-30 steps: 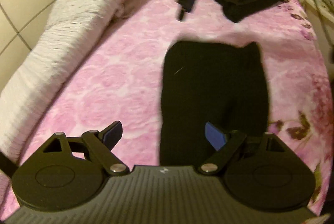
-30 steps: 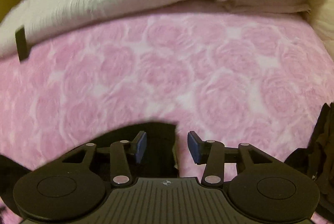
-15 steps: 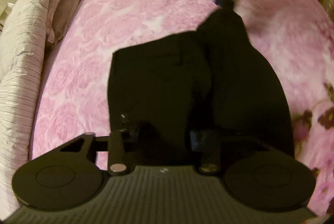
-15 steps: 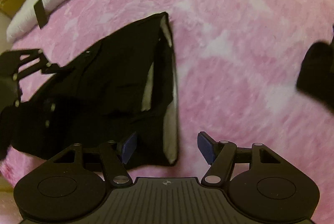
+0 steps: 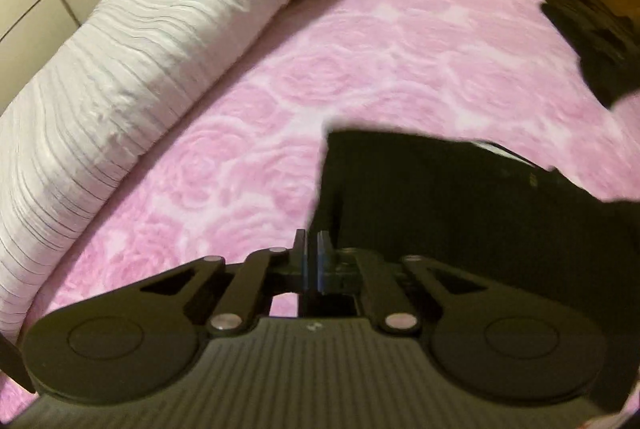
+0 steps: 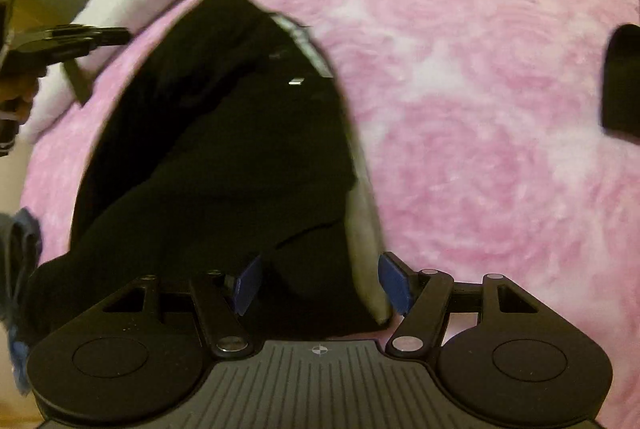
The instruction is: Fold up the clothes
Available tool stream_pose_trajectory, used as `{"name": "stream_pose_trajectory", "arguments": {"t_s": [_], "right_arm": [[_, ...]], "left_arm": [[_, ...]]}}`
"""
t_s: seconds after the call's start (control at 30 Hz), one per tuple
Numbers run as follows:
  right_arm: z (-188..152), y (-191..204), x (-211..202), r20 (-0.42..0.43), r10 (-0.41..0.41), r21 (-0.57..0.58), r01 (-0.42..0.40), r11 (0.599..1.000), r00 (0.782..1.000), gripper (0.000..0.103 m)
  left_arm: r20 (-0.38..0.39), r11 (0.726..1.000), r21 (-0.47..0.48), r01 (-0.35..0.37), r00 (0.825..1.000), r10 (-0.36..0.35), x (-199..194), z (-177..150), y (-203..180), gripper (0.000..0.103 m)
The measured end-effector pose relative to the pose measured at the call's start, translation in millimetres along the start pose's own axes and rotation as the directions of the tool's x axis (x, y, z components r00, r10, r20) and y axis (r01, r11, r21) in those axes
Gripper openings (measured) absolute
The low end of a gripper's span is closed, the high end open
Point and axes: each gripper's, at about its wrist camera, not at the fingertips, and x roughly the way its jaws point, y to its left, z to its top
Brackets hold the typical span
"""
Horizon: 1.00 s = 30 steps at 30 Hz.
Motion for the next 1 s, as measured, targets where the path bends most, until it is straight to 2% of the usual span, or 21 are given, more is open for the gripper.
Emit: {"name": "stream_pose_trajectory", "arguments": {"t_s": [0.07,0.13,0.17,0.2,0.23,0.27,0.33,0.4,0.47,0.53,0.6,0.63,0.7,0.83,1.0], "right_arm": [[-0.3,-6.5,1.8,-0.005,0.015,0.021,-0.015,1.000,1.000,0.066],[-1.1,-10.0,2.9,-0.011,0.022,0.030,-0.022,0.999,1.000,0.066],[-1.6,-11.2,2.8,-0.012,0.024,0.033,-0.024,0.999,1.000,0.066],[-2.2,-12.3,2.5,-0.011,0.027,0.036,-0.026,0.999,1.000,0.066],[-3.1,-12.8,1.1,-0.004,0.028,0.046,-0.027,0.999,1.000,0.066],[-4.2,-13.0,0.2,0.008,0.013,0.066,-0.013,0.998,1.000,0.066],[-6.5,-14.8,-1.4,0.013,0.018,0.071,-0.019,0.997,1.000,0.066],[-7.8,-17.6,-1.8,0.014,0.025,0.075,-0.026,0.997,1.000,0.067],[-10.5,-20.6,1.4,0.006,0.035,0.094,-0.035,0.995,0.999,0.081],[-12.8,-25.4,3.4,-0.003,0.068,0.135,-0.067,0.989,0.998,0.081],[-14.9,-30.1,4.7,0.003,0.096,0.181,-0.095,0.979,0.995,0.081],[-16.3,-33.0,4.5,0.014,0.100,0.214,-0.101,0.972,0.995,0.081],[-21.5,-38.8,0.8,0.039,0.111,0.288,-0.117,0.950,0.993,0.081],[-39.6,-45.3,-10.3,0.075,0.127,0.444,-0.148,0.884,0.989,0.081],[-48.3,-44.6,-2.3,0.160,0.162,0.517,-0.222,0.827,0.974,0.081]], "left_arm": [[-0.007,1.000,-0.022,-0.004,1.000,0.004,5.9,4.9,4.6,0.003],[-0.013,0.998,-0.049,0.036,0.999,-0.037,13.5,9.7,8.7,0.010],[-0.019,0.997,-0.056,0.056,0.998,-0.057,17.0,11.0,8.4,0.022],[-0.025,0.995,-0.064,0.076,0.997,-0.078,20.4,12.3,8.0,0.039],[-0.035,0.994,-0.066,0.091,0.995,-0.093,25.4,13.1,7.4,0.045],[-0.050,0.993,-0.060,0.100,0.993,-0.103,32.5,13.2,6.4,0.049],[-0.085,0.991,-0.067,0.117,0.989,-0.123,49.9,11.7,8.5,0.050],[-0.124,0.984,-0.114,0.135,0.981,-0.148,69.8,7.7,15.1,0.052],[-0.157,0.971,-0.172,0.164,0.969,-0.192,87.7,2.8,23.7,0.053],[-0.169,0.940,-0.263,0.216,0.949,-0.265,101.2,-2.4,34.0,0.051],[-0.154,0.909,-0.325,0.260,0.934,-0.322,106.9,-6.7,41.1,0.036],[-0.151,0.907,-0.325,0.268,0.932,-0.330,106.8,-7.3,41.0,0.032],[-0.153,0.911,-0.304,0.278,0.930,-0.334,105.3,-7.4,38.8,0.017],[-0.154,0.921,-0.262,0.290,0.929,-0.337,101.1,-5.3,37.8,0.013],[-0.147,0.918,-0.251,0.306,0.926,-0.348,103.0,-6.8,39.2,0.009]]}}
